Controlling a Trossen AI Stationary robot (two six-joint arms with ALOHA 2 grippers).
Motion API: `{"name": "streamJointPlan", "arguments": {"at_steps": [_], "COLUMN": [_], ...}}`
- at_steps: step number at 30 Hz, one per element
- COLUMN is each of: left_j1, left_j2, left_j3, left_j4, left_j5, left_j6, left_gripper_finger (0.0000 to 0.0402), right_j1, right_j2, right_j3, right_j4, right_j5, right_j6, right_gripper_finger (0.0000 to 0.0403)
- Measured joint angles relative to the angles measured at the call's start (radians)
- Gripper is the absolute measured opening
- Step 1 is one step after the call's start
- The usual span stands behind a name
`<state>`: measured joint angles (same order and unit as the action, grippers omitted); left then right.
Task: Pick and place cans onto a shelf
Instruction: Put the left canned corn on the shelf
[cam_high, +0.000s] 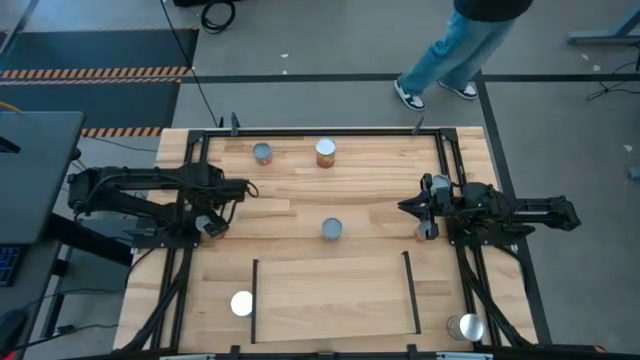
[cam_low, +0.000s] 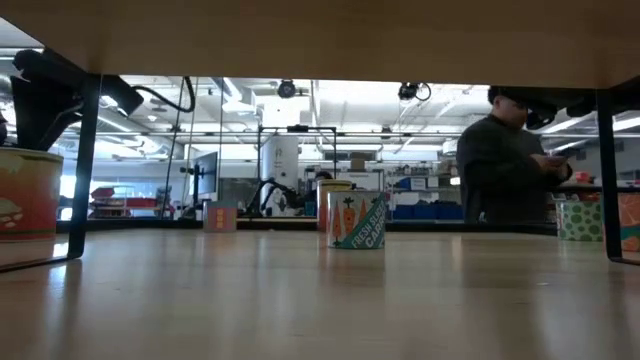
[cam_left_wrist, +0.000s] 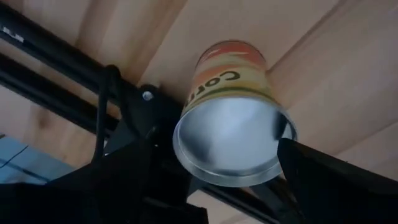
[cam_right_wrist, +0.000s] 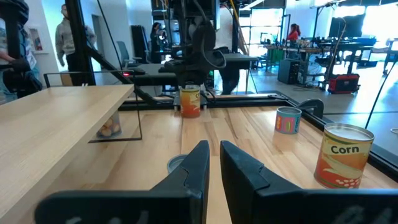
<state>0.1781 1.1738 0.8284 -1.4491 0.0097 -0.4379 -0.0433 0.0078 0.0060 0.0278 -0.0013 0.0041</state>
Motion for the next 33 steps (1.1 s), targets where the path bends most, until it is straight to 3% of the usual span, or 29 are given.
{"name": "streamJointPlan", "arguments": {"at_steps": [12,17,33], "left_j1": [0.067,0.067,0.067], "left_j2": [0.024,0.021,-0.028], "left_j3": [0.000,0.000,-0.005], "left_j4": [0.009,0.001,0.055], "left_j5": [0.037,0.107,0.108], "left_j6": [0.046,0.068,0.103], "left_gripper_finger": [0.0357,0.0357,0.0357], "right_j1": [0.000,0.000,0.000], "right_j2": [0.000,0.000,0.000], "right_j3": [0.000,0.000,0.000], "right_j4": [0.000,0.000,0.001], "right_j5": [0.000,0.000,0.000], "right_j6": [0.000,0.000,0.000], "right_gripper_finger": [0.0047,0.0047,0.0047]}}
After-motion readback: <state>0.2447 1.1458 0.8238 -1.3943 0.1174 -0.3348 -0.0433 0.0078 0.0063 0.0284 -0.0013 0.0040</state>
